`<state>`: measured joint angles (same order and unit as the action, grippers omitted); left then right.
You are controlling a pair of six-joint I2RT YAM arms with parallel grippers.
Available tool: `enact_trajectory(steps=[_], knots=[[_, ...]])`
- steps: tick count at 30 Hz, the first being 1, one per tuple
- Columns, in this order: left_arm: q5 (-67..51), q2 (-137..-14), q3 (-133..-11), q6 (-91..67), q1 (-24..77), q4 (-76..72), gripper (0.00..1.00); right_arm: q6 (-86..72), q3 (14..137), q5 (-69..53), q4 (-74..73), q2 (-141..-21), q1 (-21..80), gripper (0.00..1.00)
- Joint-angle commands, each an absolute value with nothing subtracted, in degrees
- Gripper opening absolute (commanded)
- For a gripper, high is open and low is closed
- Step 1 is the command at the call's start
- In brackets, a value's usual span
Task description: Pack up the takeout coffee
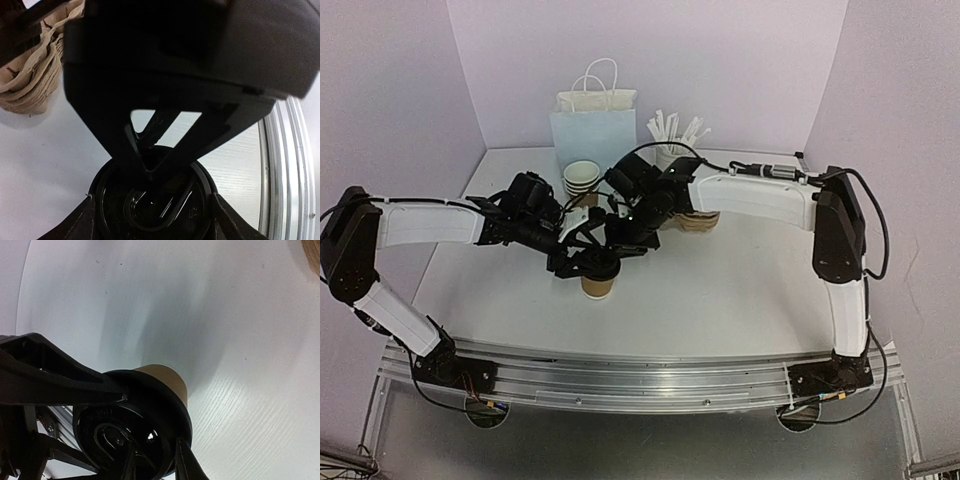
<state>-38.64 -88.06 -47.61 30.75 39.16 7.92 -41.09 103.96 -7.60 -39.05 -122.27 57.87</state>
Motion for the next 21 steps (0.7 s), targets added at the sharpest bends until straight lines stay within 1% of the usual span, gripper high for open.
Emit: enact_trajectory(steps=[1, 4, 6, 8, 13, 15, 21], knots=[[-39.57, -83.07, -41.33, 30.25, 40.08, 12.47, 0.59, -39.76, 108.79, -9.28, -35.46, -126.38, 58.73, 0.22], [-39.72, -81.01, -39.11, 28.45, 40.08, 10.70, 0.63, -39.18, 108.65, -10.64, -35.47, -126.65, 58.91, 0.23], [-39.12, -79.29, -38.36, 27.41, 40.05, 9.04, 0.67, -38.38, 108.48, -11.09, -35.55, -126.26, 59.35, 0.24], [-38.74, -77.41, -37.95, 28.74, 40.08, 8.37, 0.70, -37.69, 108.74, -11.12, -35.48, -125.97, 59.48, 0.25], [-38.99, -75.41, -41.21, 31.06, 40.01, 11.31, 0.75, -35.43, 112.17, -10.18, -35.65, -126.37, 59.42, 0.27], [-39.18, -74.60, -42.15, 31.49, 39.93, 12.00, 0.80, -34.94, 112.87, -9.87, -35.62, -126.34, 59.48, 0.28], [-38.50, -72.87, -40.54, 33.12, 39.72, 11.68, 0.84, -33.78, 112.45, -9.70, -35.89, -125.29, 59.49, 0.32]])
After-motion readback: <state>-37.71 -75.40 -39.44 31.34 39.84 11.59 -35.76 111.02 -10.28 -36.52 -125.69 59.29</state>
